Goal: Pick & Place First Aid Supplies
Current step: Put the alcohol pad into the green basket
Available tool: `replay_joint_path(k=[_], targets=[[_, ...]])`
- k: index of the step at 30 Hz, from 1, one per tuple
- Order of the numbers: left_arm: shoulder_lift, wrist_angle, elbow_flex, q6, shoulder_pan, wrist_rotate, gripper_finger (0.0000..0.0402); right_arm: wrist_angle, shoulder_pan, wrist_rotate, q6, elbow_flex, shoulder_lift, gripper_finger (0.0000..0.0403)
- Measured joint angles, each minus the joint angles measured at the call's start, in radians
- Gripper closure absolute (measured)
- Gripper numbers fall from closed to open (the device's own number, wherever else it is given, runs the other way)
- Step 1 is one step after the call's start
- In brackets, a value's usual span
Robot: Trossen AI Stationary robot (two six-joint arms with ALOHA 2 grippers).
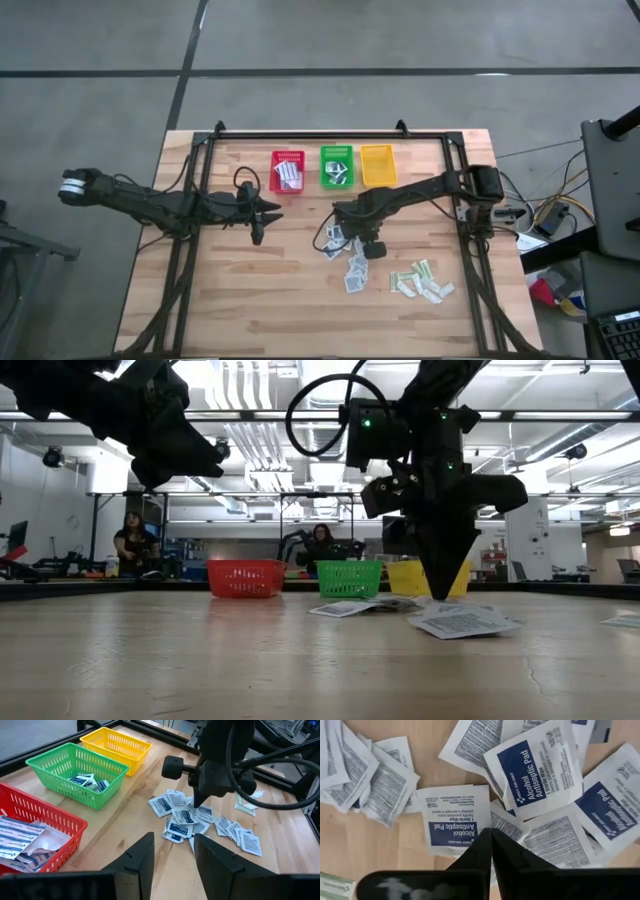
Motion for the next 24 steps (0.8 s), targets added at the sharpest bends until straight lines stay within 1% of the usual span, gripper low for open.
replay_joint_path(k=[4, 9, 18, 24], targets=[[0.000, 0.000, 0.000, 0.000, 0.000, 0.000, 0.0268, -0.015, 0.000, 0.003, -0.005, 0.000, -0.004, 0.0394], [0.000, 0.000, 0.000, 0.000, 0.000, 0.000, 0.0268, -0.031, -0.003, 0.079, -0.008, 0.000, -0.004, 0.0395], [0.000, -0.001, 0.000, 0.000, 0.000, 0.000, 0.0268, -0.083, -0.009, 0.069, 0.003, 0.001, -0.029, 0.0395], [0.000, 0.000, 0.000, 0.000, 0.000, 0.000, 0.0268, -0.129, -0.012, 0.028, 0.004, 0.001, -0.096, 0.0395]])
